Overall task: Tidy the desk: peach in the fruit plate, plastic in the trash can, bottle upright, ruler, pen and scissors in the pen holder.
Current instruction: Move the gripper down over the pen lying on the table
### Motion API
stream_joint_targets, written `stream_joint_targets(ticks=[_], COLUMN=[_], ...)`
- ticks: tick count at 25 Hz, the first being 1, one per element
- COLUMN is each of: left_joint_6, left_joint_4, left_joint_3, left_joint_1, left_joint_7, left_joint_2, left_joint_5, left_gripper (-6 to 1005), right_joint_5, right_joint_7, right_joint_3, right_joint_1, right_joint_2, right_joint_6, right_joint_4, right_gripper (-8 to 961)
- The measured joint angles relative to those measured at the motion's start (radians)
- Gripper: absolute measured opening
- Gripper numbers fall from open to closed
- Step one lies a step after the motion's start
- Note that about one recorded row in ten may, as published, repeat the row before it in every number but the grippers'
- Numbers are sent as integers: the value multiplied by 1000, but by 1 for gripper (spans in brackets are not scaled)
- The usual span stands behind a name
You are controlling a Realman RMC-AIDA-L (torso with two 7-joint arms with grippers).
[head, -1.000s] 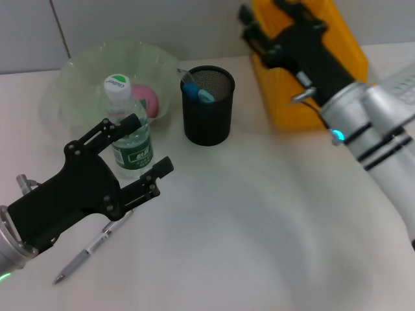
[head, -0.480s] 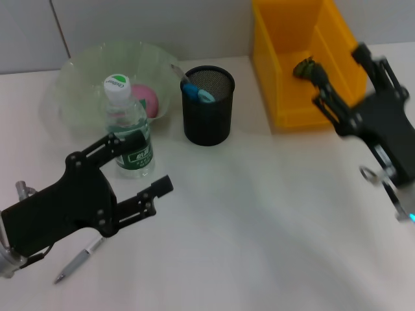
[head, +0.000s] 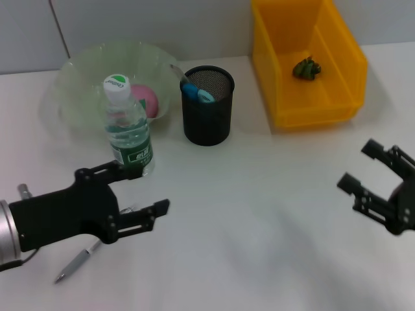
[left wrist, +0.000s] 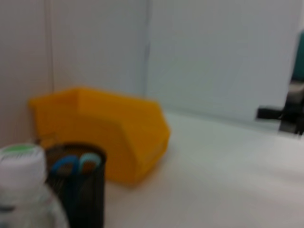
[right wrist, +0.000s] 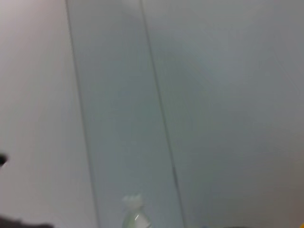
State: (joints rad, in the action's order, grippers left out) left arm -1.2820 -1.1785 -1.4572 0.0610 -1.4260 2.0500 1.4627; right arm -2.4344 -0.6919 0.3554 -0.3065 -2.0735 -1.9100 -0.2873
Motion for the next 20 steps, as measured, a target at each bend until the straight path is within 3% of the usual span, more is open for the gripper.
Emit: stream_joint_targets(ticks=[1, 5, 6, 8, 11, 13, 14, 15, 17, 18, 20], left_joint_6=[35, 40, 34, 30, 30, 31, 31, 26, 26, 17, 17], left_joint_4=[-170, -275, -360, -416, -416, -520, -520, -526, -526, -509, -509], left_joint_3=[16, 18, 12, -10, -10, -137, -137, -180, -180, -219, -219], left_joint_1=[-40, -48, -41, -34, -34, 11, 11, 57, 57, 115, 115], left_joint_7=[-189, -375, -564, -667, -667, -913, -913, -1003, -1003, -1076, -1076], left_joint_2=[17, 14, 13, 16, 16, 19, 19, 19, 19, 19, 19], left_joint_5=[191, 323, 482, 594, 594, 822, 822, 909, 909, 977, 977], left_gripper=[786, 784, 783, 782, 778, 776, 775, 774, 771, 770, 768], right_joint_5=[-18, -44, -44, -44, -46, -46, -46, -46, -47, -47, -47], right_joint_7=[-6, -43, -43, -47, -46, -50, -58, -69, -85, -90, -97], right_joint_3=[-5, -83, -83, -90, -104, -139, -157, -179, -216, -233, -260], right_joint_1=[-2, -13, -13, -17, -19, -23, -26, -29, -34, -35, -36], right_joint_2=[0, 1, 1, -1, -2, -2, -1, -1, -1, -1, -2], right_joint_6=[-10, -16, -16, -10, -9, -9, -9, -9, -9, -9, -7], right_joint_4=[-21, -90, -90, -97, -105, -119, -127, -137, -158, -169, -188], right_gripper=[819, 819, 819, 819, 819, 819, 819, 819, 819, 819, 819])
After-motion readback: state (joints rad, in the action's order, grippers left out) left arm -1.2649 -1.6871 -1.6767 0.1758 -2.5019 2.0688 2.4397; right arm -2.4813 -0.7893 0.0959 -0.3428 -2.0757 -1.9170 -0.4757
